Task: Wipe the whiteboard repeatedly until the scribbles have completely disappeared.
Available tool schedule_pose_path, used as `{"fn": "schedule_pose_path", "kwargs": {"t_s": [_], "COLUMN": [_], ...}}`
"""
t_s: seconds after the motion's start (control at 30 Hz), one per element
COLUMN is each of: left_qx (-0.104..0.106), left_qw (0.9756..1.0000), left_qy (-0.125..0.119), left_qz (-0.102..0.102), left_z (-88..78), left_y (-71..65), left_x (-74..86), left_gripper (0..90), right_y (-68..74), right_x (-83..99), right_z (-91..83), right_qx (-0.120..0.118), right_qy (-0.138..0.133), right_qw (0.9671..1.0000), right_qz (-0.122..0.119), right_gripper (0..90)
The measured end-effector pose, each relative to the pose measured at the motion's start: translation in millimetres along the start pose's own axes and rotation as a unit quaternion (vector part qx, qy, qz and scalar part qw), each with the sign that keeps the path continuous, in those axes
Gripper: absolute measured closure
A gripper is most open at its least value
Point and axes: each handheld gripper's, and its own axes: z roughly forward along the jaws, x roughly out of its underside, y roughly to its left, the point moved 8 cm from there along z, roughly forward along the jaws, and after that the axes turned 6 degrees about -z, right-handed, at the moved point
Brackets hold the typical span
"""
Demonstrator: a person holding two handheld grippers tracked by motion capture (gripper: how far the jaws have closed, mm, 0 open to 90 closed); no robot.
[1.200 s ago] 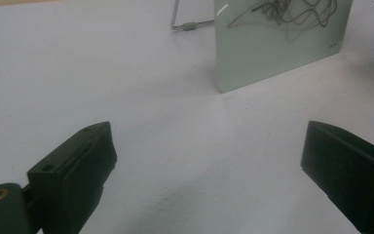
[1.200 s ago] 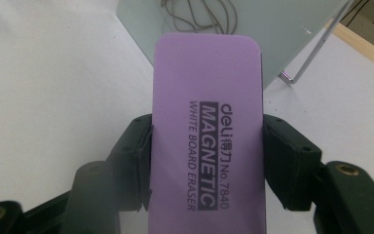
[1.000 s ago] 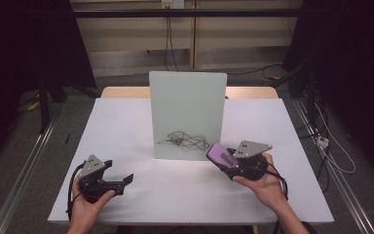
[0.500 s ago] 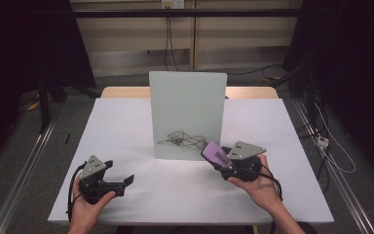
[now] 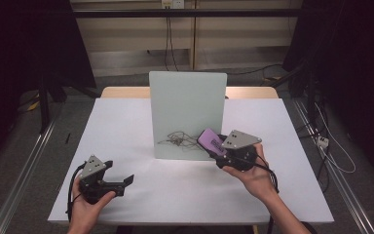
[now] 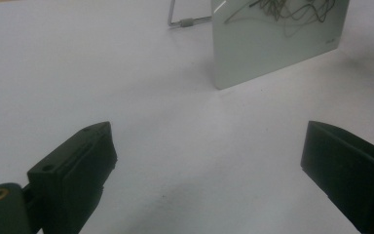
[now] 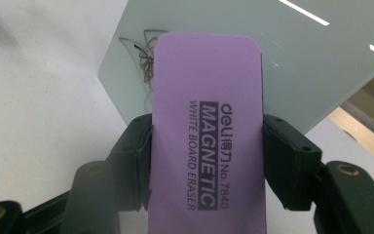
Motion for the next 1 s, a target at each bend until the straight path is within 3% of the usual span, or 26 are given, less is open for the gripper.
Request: {"fn": "schedule_pose_path", "kwargs": {"t_s": [0.37, 0.47, 0.67, 1.0], "left_qx": [0.003, 0.0, 0.001, 0.003], "left_qw": [1.0, 1.0, 1.0, 1.0], "left_qy": [0.003, 0.006, 0.007, 0.008], "left_qz": [-0.001, -0.001, 0.0, -0.001], "left_z": [3.1, 3.3, 1.3, 1.3], "left_y": [-1.2, -0.9, -0.5, -1.1], "left_x": [1.6, 2.4, 2.2, 2.3], "left_gripper": [5.5, 5.5, 5.5, 5.5], "right_y": [-13.4, -12.6, -13.3, -12.6], "right_x": [-15.4, -15.6, -14.0, -12.4], "right_z": [12.7, 15.0, 18.3, 25.1], "right_qx": [0.019, 0.023, 0.037, 0.04], "right_qy": [-0.022, -0.025, -0.021, -0.02], "right_qw": [0.9996, 0.9994, 0.9987, 0.9985], "right_qz": [-0.006, -0.006, -0.028, -0.031], "right_gripper": [40.9, 41.0, 41.0, 41.0]}}
